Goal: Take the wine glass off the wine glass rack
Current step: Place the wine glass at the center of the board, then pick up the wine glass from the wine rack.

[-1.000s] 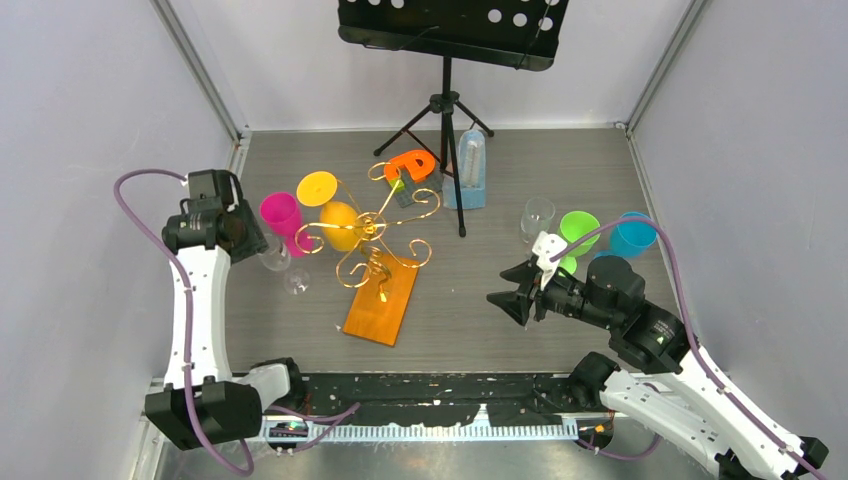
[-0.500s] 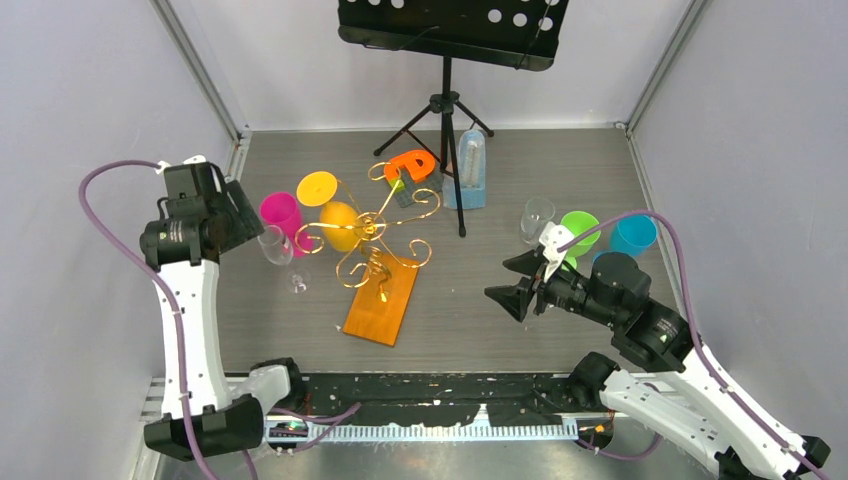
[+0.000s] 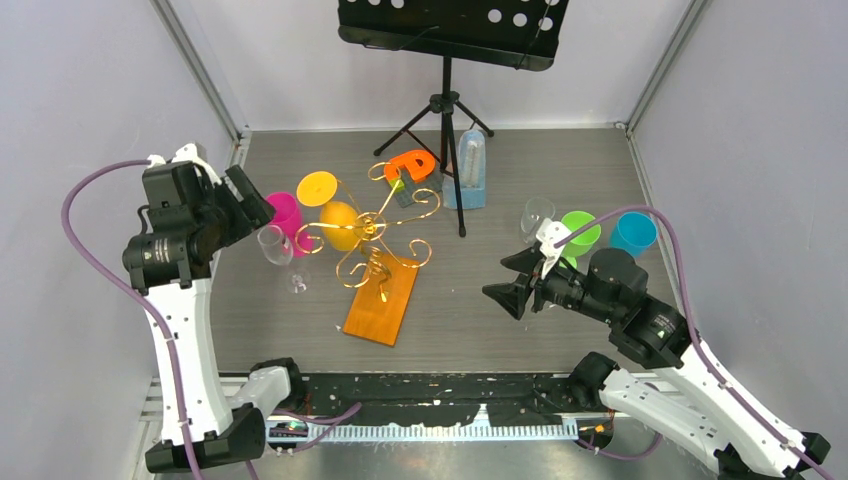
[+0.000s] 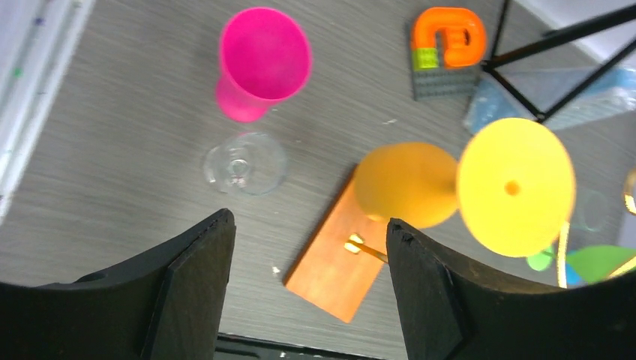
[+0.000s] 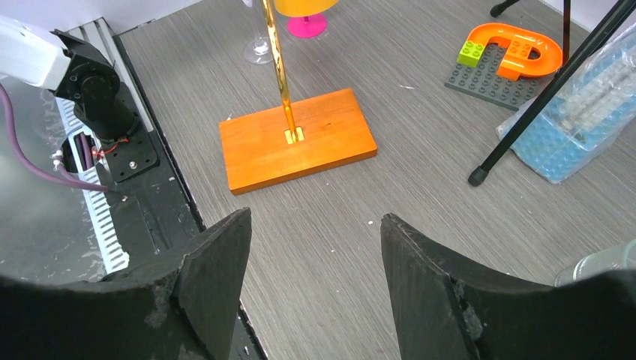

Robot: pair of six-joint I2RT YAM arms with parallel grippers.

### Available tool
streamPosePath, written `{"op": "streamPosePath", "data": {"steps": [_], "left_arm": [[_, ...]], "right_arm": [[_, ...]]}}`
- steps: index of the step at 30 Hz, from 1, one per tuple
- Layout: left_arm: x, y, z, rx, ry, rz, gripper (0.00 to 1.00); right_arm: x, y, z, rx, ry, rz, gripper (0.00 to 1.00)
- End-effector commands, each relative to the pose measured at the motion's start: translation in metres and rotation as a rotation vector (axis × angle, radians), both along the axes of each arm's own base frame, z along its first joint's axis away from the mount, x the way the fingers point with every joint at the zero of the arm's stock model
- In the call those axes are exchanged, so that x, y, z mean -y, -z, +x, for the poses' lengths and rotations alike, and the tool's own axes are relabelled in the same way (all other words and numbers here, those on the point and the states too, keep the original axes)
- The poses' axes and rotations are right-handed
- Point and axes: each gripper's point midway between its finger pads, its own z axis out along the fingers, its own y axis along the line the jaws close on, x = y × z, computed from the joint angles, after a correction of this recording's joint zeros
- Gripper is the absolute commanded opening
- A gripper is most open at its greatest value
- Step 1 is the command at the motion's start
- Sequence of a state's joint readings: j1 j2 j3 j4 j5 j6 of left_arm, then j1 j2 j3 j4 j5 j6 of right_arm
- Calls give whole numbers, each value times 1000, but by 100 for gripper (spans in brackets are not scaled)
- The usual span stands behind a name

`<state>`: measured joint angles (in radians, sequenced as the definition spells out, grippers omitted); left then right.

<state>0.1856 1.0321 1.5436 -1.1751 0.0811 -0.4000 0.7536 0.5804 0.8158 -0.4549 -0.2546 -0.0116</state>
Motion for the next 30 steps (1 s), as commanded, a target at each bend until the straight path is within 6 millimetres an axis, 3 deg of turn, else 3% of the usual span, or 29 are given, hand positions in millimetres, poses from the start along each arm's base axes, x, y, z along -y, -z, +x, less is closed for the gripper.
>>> {"op": "streamPosePath", "data": {"steps": [1,13,30], "left_arm": [[33,-22,15,130,116,-153,73],[72,-37,31,216,246,-384,73],[85,-21,60,197,266,-555,69]], "right_arm": [[-1,-21,-4,43,-17,60,70],[3,-17,-8,48,-14,56,70],[13,-19,-12,73,4,55,70]]}}
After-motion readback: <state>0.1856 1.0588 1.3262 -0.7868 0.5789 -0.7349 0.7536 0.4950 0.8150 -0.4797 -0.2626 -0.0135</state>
